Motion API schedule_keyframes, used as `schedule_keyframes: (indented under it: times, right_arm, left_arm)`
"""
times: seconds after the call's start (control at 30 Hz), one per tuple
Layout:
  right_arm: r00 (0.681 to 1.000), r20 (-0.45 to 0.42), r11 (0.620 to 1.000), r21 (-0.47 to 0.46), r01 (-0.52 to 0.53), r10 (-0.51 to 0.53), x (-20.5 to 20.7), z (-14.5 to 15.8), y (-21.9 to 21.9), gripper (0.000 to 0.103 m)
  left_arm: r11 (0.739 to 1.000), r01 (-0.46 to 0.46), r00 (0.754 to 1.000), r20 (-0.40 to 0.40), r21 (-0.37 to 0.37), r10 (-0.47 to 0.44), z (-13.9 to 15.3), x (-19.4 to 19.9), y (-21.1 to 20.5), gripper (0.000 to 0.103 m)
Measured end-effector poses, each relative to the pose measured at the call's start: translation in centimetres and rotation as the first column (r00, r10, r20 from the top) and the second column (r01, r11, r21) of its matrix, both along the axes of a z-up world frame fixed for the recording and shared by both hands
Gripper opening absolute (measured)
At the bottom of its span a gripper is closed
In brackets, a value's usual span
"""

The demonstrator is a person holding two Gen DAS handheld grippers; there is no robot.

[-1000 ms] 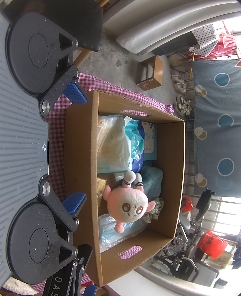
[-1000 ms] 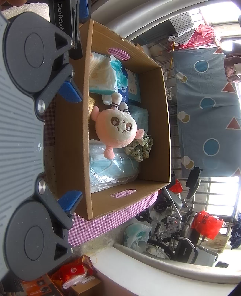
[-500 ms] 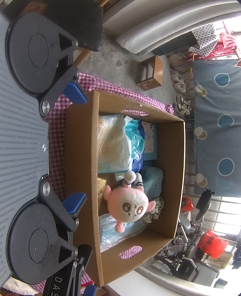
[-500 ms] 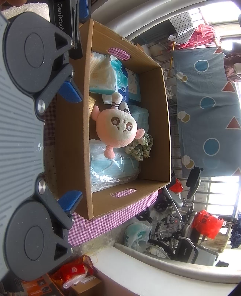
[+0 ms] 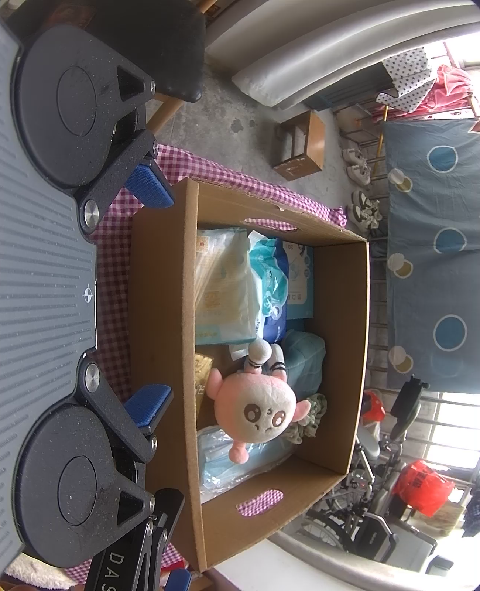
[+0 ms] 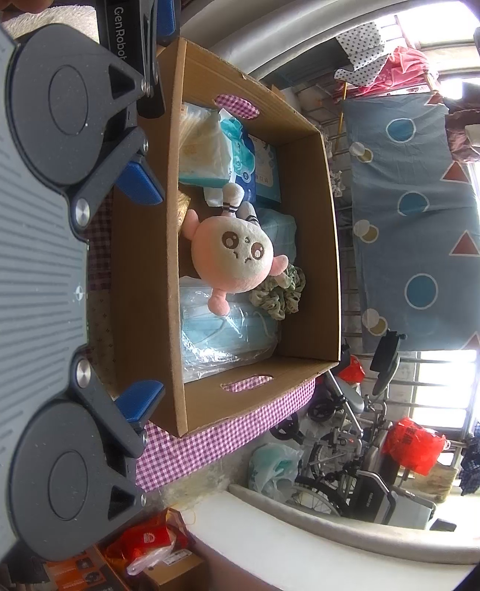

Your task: Organize soft objects

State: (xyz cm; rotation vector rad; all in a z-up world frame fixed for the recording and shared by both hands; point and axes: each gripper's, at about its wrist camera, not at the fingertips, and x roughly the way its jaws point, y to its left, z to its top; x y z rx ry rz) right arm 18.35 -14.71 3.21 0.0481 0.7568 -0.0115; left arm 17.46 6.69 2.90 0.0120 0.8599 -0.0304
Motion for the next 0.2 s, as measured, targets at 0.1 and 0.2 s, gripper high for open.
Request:
schedule_keyframes:
  times: [0.1,0.2]
  right_arm:
    - [1.000,-0.001,1.000,0.002,0.001,-0.001,-0.05,0.02,0.05,0.103]
    - [1.000,0.000,1.000,0.001,0.002,-0.002,-0.01,0.02,0.14,0.103]
  left_arm:
    - [1.000,0.000,1.000,0.000,0.001,0.000,0.00,-0.01,-0.02,0.102]
    - [1.000,-0.001,1.000,0.004,0.005,0.001,0.03,-0.10,-0.05,0.102]
